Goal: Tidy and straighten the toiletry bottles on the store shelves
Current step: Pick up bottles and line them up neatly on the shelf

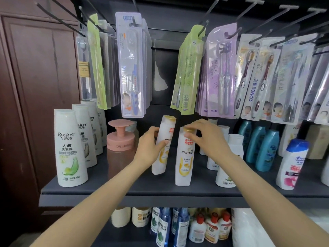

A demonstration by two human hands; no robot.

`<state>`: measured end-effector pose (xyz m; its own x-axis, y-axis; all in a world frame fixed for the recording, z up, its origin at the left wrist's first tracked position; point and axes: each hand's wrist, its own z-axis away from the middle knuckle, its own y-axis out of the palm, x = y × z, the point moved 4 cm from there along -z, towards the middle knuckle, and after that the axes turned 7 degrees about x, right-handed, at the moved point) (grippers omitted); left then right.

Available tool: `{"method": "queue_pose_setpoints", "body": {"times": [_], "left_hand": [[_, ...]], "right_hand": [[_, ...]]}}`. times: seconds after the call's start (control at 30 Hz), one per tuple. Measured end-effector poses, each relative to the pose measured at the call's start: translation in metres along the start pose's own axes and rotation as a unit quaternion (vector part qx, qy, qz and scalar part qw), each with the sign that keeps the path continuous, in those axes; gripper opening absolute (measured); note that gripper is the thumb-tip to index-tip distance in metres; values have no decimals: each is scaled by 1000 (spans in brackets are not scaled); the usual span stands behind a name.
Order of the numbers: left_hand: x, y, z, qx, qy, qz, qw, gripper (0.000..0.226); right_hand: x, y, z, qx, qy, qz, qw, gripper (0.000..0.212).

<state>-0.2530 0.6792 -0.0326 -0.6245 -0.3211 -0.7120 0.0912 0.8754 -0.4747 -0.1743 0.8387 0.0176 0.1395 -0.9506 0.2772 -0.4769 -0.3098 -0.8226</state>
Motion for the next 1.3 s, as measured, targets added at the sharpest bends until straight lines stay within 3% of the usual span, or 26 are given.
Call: {"method": "queue_pose_setpoints", "body": {"times": [0.3, 0.67, 1.3], "left_hand": [[34, 33, -35, 9, -85, 62, 994, 39], [36, 65, -74, 103, -71, 75, 989, 38], [49, 70, -83, 118, -77, 90, 986, 34]], "right_hand": [[-7, -1, -5, 34, -22, 10, 999, 38], [-12, 1, -4, 39, -23, 0, 999, 39], [-7, 4, -2, 29, -32, 9, 999, 41]]}}
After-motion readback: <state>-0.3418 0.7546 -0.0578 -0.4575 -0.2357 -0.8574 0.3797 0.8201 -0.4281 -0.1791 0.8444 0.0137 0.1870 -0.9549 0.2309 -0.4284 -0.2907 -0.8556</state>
